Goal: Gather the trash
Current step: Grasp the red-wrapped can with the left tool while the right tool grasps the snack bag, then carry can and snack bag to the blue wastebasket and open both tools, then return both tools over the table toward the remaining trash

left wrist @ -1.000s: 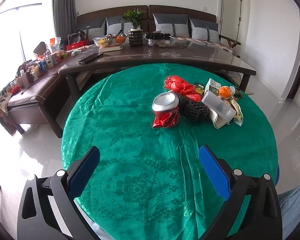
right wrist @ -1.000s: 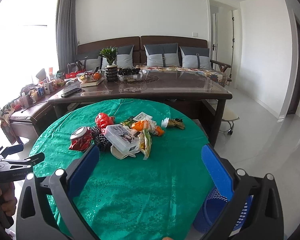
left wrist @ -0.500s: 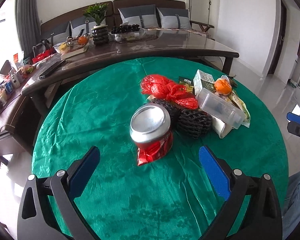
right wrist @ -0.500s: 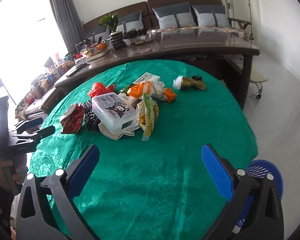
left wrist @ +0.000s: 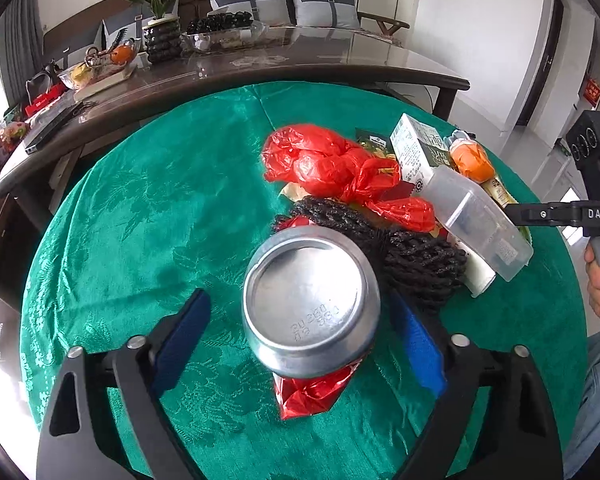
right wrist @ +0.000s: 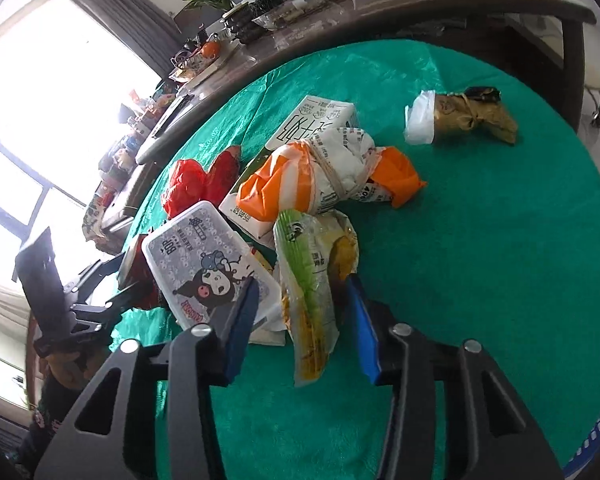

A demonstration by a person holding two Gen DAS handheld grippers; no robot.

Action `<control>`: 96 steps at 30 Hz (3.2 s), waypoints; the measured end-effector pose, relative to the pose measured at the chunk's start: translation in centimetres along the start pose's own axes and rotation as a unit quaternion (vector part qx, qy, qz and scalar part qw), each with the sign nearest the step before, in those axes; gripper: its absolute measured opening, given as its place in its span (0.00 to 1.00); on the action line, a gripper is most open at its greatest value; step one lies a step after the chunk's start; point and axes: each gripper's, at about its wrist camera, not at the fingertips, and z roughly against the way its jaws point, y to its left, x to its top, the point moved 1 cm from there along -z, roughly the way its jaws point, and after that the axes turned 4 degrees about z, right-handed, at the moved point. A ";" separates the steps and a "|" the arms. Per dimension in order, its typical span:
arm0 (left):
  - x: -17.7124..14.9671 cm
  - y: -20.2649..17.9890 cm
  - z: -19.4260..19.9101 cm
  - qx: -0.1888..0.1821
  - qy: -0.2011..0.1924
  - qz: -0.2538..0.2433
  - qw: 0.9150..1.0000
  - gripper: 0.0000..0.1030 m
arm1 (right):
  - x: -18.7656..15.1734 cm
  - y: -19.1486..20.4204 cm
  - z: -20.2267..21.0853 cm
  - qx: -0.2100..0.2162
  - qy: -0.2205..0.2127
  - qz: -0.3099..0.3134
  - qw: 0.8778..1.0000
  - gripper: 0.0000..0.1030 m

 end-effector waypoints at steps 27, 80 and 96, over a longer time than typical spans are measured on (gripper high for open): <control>-9.4 -6.0 7.7 -0.005 -0.017 -0.012 1.000 0.83 | -11.2 3.5 7.2 -0.078 0.033 0.096 0.992 0.69; -2.7 -47.9 -9.4 -0.181 0.096 -0.158 0.966 0.58 | -15.6 -27.4 22.8 -0.258 -0.057 -0.186 0.946 0.26; -2.2 -48.4 -8.0 -0.174 -0.008 -0.143 0.974 0.95 | -15.7 -27.1 25.6 -0.268 -0.150 -0.188 0.933 0.77</control>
